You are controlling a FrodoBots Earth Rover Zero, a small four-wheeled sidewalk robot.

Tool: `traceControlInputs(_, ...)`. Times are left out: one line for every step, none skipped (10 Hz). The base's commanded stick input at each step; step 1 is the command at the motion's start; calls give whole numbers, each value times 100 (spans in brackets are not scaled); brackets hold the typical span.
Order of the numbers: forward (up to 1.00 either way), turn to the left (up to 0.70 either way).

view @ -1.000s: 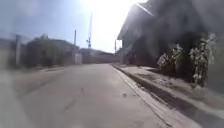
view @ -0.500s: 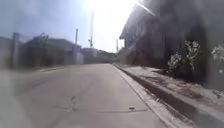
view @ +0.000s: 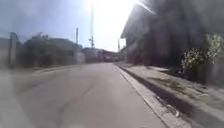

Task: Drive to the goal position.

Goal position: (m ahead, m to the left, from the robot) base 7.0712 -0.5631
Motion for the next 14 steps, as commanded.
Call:
traceControlInputs(100,0)
traceControlInputs(100,0)
traceControlInputs(100,0)
traceControlInputs(100,0)
traceControlInputs(100,0)
traceControlInputs(100,0)
traceControlInputs(100,0)
traceControlInputs(100,0)
traceControlInputs(100,0)
traceControlInputs(100,0)
traceControlInputs(100,0)
traceControlInputs(100,0)
traceControlInputs(100,0)
traceControlInputs(100,0)
